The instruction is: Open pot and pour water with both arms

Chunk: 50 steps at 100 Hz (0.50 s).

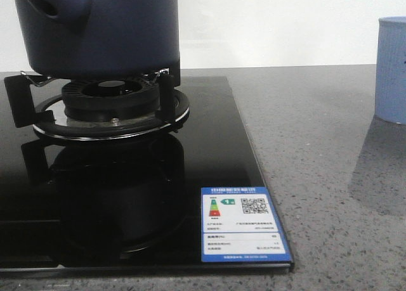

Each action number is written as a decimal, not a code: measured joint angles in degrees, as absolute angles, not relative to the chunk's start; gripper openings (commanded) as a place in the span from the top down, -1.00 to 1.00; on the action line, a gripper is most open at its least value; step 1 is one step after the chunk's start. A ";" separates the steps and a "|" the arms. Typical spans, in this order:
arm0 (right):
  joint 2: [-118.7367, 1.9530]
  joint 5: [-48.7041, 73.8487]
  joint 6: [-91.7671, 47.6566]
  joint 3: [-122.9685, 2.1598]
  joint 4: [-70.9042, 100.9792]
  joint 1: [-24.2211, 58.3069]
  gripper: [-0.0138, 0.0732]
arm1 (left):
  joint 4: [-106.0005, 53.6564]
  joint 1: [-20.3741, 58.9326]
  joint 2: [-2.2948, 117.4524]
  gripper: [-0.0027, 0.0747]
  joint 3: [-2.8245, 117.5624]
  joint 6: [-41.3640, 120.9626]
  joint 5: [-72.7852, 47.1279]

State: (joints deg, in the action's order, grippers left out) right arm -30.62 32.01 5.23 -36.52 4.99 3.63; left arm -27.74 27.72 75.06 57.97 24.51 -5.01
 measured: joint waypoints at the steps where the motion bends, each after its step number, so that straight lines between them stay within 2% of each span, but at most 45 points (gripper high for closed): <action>1: -30.62 32.01 5.23 -36.52 4.99 3.63 -0.52 | -27.76 27.72 75.06 -0.40 57.97 24.51 -5.01; 16: -30.62 32.01 5.23 -36.52 5.08 3.63 -0.52 | -27.45 27.72 75.06 -0.05 57.97 24.51 -5.01; 25: -30.62 32.01 5.23 -36.52 5.08 3.63 -0.52 | -27.31 27.72 75.06 0.07 58.00 24.51 -5.01; 50: -30.62 32.01 5.23 -36.52 5.08 3.63 -0.52 | -27.31 27.72 75.06 0.08 58.00 24.51 -5.01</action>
State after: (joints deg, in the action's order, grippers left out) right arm -30.62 32.01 5.23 -36.52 5.08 3.63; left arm -27.31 27.72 75.06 58.00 24.51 -5.01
